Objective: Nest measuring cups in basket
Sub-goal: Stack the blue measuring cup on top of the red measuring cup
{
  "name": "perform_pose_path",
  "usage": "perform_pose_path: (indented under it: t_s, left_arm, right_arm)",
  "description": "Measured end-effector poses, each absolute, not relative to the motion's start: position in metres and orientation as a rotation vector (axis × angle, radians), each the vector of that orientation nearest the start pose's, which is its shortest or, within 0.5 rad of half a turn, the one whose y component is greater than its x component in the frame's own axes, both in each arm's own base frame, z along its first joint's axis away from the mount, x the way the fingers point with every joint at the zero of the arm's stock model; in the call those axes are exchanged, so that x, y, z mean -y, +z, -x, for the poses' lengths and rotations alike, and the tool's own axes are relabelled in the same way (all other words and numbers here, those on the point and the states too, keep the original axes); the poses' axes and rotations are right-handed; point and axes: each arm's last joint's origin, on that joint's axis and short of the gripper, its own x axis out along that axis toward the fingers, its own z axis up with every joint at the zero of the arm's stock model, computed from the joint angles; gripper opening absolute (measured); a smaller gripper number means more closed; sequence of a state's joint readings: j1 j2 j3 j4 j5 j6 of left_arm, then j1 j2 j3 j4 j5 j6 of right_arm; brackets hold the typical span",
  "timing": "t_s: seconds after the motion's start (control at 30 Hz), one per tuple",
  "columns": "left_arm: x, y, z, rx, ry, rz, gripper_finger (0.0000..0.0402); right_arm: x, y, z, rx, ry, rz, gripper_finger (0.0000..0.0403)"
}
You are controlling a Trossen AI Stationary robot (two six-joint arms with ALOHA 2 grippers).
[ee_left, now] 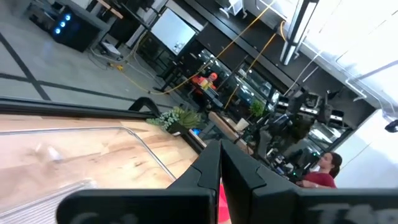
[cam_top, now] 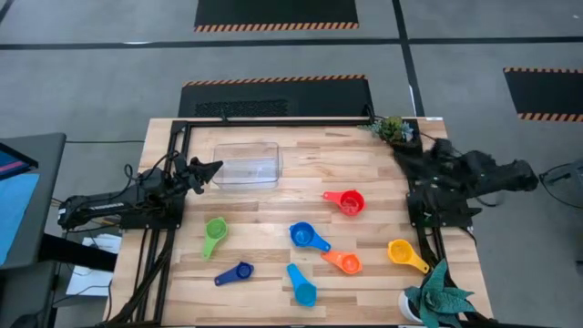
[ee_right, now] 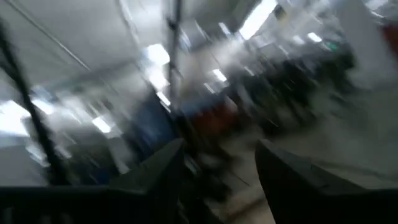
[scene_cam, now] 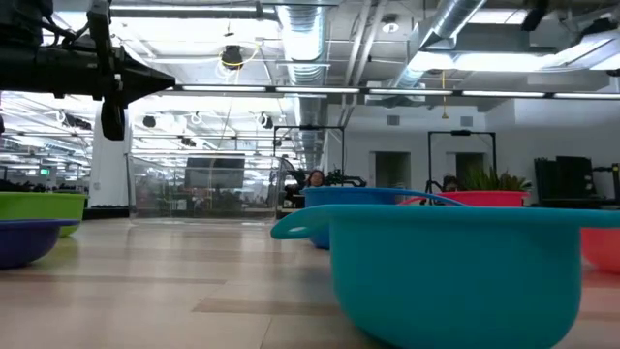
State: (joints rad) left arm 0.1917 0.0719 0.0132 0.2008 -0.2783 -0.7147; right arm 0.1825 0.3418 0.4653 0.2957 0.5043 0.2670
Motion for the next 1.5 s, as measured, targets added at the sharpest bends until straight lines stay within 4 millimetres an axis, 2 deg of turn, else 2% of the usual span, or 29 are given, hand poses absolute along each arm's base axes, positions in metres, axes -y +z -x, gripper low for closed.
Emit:
perform_pose_path:
  t_s: [0.1,0.2,0.33,0.57,0.77,0.87,1.1,1.17,1.33,1.5]
  left_arm:
    - [-0.027,0.181,-0.096,0.305,0.398,0.706,0.0000]
    - [-0.027,0.181,-0.096,0.304,0.399,0.706,0.0000]
    - [-0.027,0.181,-0.096,0.300,0.401,0.692,0.0000]
    - [-0.027,0.180,-0.096,0.299,0.428,0.684,0.0000]
    - [-0.027,0.180,-0.096,0.294,0.430,0.682,0.0000]
    - [-0.027,0.178,-0.096,0.269,0.440,0.678,0.0000]
    - [-0.028,0.171,-0.096,0.219,0.495,0.697,0.0000]
    - [-0.028,0.170,-0.096,0.215,0.497,0.701,0.0000]
    - [-0.028,0.170,-0.096,0.210,0.498,0.701,0.0000]
    - [-0.028,0.168,-0.096,0.193,0.504,0.699,0.0000]
  right_arm:
    - [-0.003,0.330,-0.112,0.168,-0.419,-0.372,0.0210]
    - [-0.006,0.334,-0.131,-0.046,-0.469,-0.347,0.0202]
    - [-0.010,0.334,-0.164,-0.259,-0.433,-0.313,0.0195]
    - [-0.006,0.314,-0.231,-0.553,-0.276,-0.199,0.0189]
    - [0.009,0.288,-0.281,-0.722,-0.137,-0.228,0.0188]
    - [0.010,0.269,-0.303,-0.810,-0.030,-0.250,0.0189]
    - [-0.004,0.213,-0.338,-0.990,0.163,-0.041,0.0190]
    - [-0.009,0.203,-0.346,-1.029,0.188,-0.014,0.0188]
    - [-0.022,0.195,-0.369,-1.044,0.201,-0.031,0.0180]
    - [-0.031,0.186,-0.384,-1.078,0.219,-0.026,0.0178]
